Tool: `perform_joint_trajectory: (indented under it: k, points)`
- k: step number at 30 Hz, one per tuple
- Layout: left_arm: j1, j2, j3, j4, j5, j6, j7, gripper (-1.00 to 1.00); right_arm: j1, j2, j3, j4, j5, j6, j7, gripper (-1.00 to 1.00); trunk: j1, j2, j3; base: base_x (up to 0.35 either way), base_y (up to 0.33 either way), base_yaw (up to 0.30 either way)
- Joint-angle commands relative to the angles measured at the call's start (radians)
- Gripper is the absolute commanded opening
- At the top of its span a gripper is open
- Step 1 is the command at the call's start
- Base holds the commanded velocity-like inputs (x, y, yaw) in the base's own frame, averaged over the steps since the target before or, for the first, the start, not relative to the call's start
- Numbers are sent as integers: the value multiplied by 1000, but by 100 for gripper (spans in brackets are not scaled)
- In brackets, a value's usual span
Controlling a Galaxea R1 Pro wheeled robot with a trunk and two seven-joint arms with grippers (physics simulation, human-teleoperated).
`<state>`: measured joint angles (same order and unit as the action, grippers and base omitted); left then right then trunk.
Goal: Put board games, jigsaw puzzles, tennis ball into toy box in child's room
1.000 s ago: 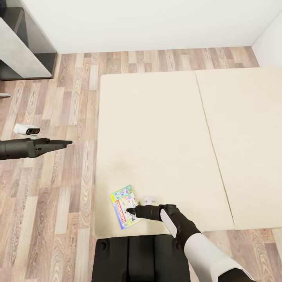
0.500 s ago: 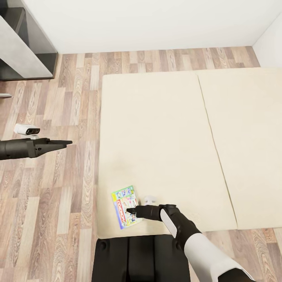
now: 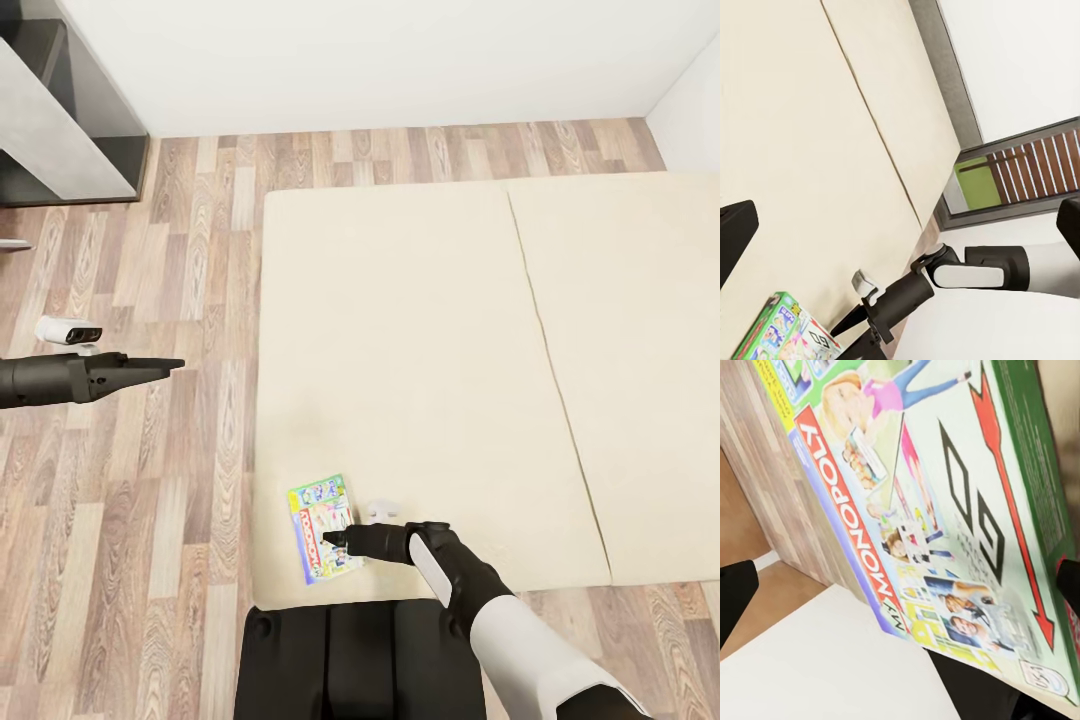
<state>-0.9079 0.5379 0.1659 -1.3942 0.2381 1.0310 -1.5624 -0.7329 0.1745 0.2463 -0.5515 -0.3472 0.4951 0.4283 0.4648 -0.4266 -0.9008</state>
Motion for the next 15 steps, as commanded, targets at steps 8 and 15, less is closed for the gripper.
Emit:
perform_joint_trajectory:
  k: [8,15]
  points:
    - [0,1,0,0,0,11,-4,100,0,0,1,-1,-4,5,0,100,1,-1,-1,0,28,0]
    - [0,1,0,0,-1,11,-4,100,0,0,1,-1,-4,5,0,100,1,-1,-1,0,27,0]
